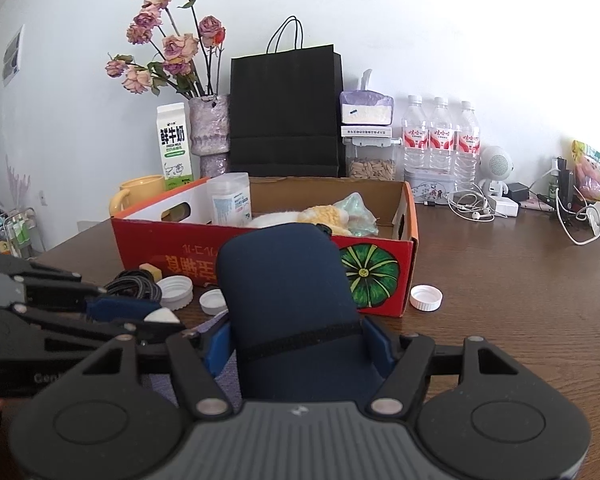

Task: Organize objects
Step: 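Carry the navy case and white cap into the box and open both grippers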

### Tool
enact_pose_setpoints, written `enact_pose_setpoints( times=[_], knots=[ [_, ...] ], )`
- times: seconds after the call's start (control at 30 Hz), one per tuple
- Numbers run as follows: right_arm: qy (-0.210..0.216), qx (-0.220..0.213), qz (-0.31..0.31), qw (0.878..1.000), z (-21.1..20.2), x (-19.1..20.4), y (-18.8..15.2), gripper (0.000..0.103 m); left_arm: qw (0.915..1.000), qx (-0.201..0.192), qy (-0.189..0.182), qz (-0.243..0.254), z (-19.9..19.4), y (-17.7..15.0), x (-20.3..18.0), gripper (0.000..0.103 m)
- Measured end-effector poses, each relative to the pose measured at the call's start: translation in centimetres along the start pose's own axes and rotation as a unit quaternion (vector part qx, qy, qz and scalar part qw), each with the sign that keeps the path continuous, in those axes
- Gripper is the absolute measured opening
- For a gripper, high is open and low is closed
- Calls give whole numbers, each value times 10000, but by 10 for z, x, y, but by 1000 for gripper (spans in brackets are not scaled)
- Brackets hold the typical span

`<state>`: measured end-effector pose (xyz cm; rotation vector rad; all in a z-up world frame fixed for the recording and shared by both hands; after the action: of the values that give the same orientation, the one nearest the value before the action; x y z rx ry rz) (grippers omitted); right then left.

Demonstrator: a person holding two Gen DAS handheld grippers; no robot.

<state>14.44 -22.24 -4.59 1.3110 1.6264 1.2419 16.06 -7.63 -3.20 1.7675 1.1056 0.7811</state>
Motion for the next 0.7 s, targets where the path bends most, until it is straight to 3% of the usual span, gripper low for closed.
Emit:
enact_pose_setpoints(
  times=[0.33,0.53,0.7],
  knots=[
    [100,-526,-256,9982,7,3,70,66,9942,-907,526,-240,3,72,31,28],
    [19,-478,-174,9987,55,-3,106,66,9897,-1080,764,-550,28,99,56,28],
    [-113,-288,-21,9995,104,-7,114,66,9862,-962,1019,-887,61,107,78,28]
  ],
)
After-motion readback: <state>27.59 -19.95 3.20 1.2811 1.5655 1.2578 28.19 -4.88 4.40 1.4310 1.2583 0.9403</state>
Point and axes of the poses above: each gripper's, at about its wrist camera, not at the fingertips, and z roughly the way its jaws point, x to its left, y to its top, the point moved 4 cm from there along z, roughly the way its jaws point, and after that the axes turned 8 degrees about -x, right-handed, at the moved point
